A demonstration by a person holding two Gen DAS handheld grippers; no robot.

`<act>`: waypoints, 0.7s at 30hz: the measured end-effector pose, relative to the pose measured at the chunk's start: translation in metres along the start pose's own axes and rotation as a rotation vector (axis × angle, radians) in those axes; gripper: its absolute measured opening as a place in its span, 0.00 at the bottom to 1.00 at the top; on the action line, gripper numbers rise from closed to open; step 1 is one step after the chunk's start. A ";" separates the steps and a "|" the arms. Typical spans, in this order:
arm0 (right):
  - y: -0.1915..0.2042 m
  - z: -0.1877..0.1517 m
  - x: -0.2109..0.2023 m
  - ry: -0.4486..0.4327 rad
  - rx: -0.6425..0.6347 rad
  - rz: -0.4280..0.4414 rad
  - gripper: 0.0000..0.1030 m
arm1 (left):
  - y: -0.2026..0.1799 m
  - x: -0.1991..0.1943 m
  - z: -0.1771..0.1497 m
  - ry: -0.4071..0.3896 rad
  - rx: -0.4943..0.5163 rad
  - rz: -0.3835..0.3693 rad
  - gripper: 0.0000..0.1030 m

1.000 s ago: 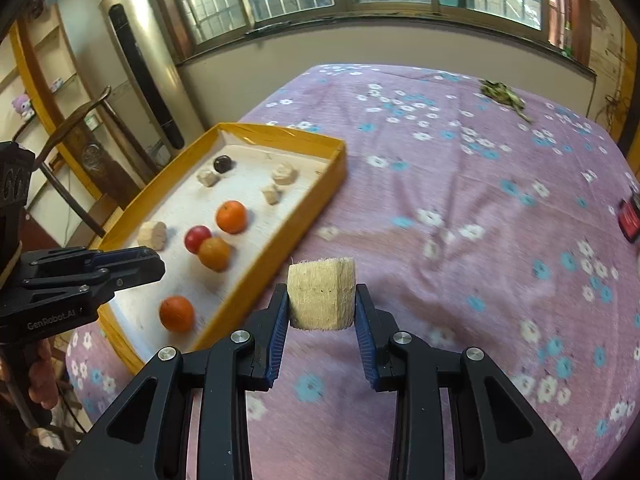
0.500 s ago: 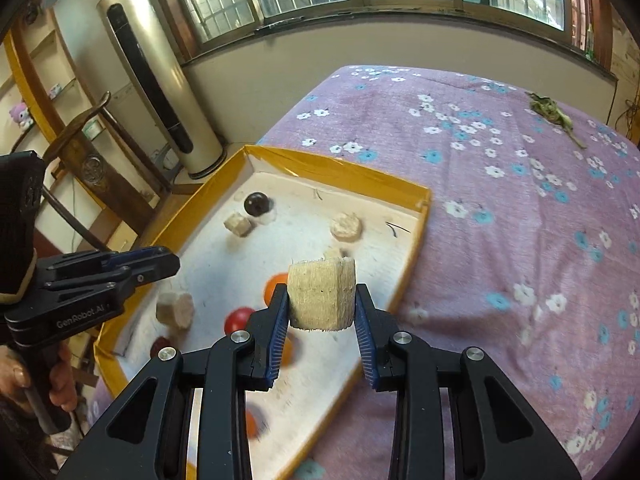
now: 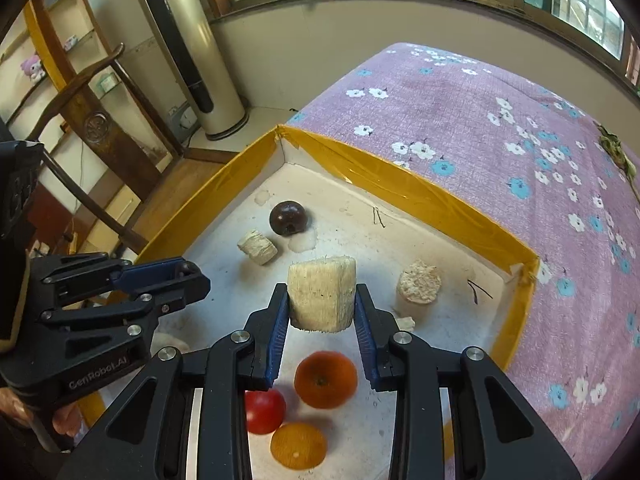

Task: Organize fruits
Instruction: 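Lower the dark ball and pale block into the tray and open both grippers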

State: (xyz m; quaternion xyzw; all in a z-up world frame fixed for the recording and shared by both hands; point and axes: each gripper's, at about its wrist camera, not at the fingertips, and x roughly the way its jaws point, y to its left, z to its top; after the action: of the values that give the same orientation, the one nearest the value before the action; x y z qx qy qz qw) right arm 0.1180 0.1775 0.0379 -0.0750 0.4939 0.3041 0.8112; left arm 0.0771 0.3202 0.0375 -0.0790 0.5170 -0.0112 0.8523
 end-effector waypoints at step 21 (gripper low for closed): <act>-0.004 -0.003 0.022 0.066 -0.011 -0.084 0.31 | -0.009 0.013 0.005 -0.021 0.096 0.069 0.25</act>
State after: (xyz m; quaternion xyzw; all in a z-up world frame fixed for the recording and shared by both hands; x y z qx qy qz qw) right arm 0.1258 0.1822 0.0167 -0.1101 0.5150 0.2697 0.8062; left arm 0.0884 0.3105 0.0303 -0.0203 0.5092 -0.0057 0.8604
